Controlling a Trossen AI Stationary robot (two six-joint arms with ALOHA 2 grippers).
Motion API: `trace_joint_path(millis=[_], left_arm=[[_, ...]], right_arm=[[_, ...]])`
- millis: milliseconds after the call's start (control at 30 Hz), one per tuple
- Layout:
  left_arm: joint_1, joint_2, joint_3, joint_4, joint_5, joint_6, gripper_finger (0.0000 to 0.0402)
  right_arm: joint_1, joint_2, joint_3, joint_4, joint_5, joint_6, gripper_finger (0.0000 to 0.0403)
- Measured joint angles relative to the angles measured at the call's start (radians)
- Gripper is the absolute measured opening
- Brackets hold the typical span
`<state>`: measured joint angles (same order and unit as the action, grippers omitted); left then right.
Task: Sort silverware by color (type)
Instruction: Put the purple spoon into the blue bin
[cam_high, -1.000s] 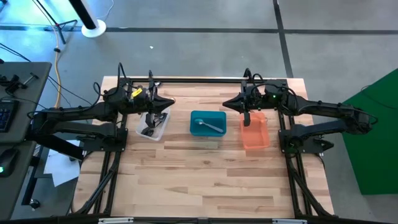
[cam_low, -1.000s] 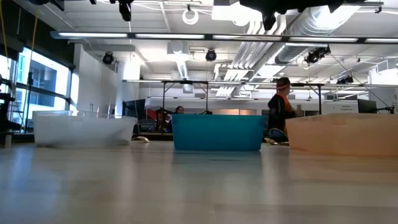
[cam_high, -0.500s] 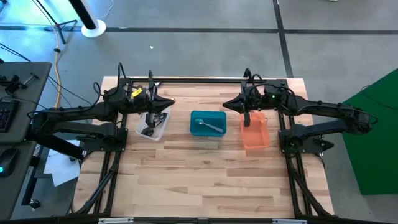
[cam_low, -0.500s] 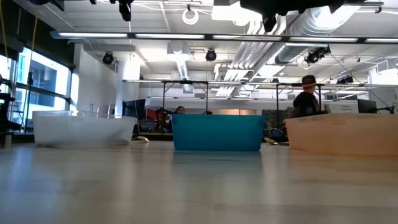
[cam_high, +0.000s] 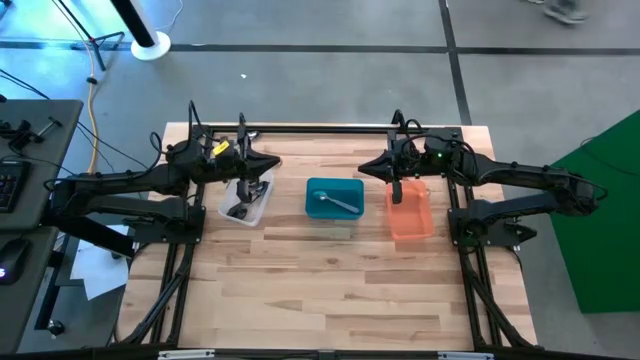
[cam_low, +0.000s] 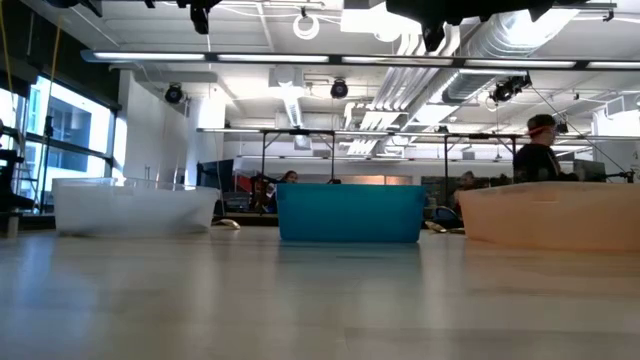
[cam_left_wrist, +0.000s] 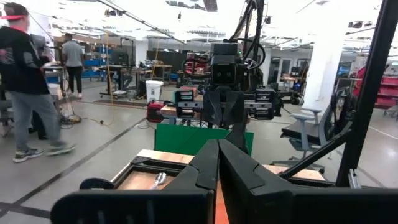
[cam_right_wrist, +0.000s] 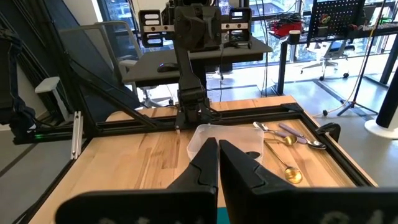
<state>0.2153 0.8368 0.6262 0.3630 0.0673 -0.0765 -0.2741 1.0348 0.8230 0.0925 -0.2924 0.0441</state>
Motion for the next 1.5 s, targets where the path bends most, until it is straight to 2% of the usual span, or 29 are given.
trace_joint_path(millis=[267,533,700,833,1067,1200,1300,1400,1500], left_arm=[[0.0,0.0,0.0,-0.002,-0.077,0.003,0.005],[0.0,0.001,0.0,-0.052,-0.189,0.019,0.0132],[0.0,0.001,0.0,-0.084,-0.192,-0.001,0.0175],[0.0,0.001,0.0,-0.088,-0.185,-0.026,0.0189],[0.0,0.001,0.001,-0.109,-0.209,-0.064,0.0189],[0.029,0.013,0.077,-0.357,-0.364,-0.072,0.0189],[0.103,0.043,0.161,-0.597,-0.456,-0.124,0.0189],[0.214,0.088,0.244,-0.803,-0.481,-0.195,0.0188],[0.335,0.145,0.283,-0.964,-0.445,-0.198,0.0188]], right_arm=[[0.0,0.0,0.0,-0.009,0.0,0.0,0.0],[0.0,0.0,0.0,-0.033,0.0,0.0,0.0],[0.0,0.0,0.0,-0.029,0.0,0.0,0.0],[0.0,0.0,0.0,-0.029,0.0,0.0,0.0],[0.0,0.0,0.0,-0.029,0.0,0.0,0.0],[0.0,0.0,0.0,-0.029,0.0,0.0,0.0],[0.0,0.0,0.0,-0.029,0.0,0.0,0.0],[0.0,0.0,0.0,-0.029,0.0,0.0,0.0],[0.0,0.0,0.0,-0.029,0.0,0.0,0.0]])
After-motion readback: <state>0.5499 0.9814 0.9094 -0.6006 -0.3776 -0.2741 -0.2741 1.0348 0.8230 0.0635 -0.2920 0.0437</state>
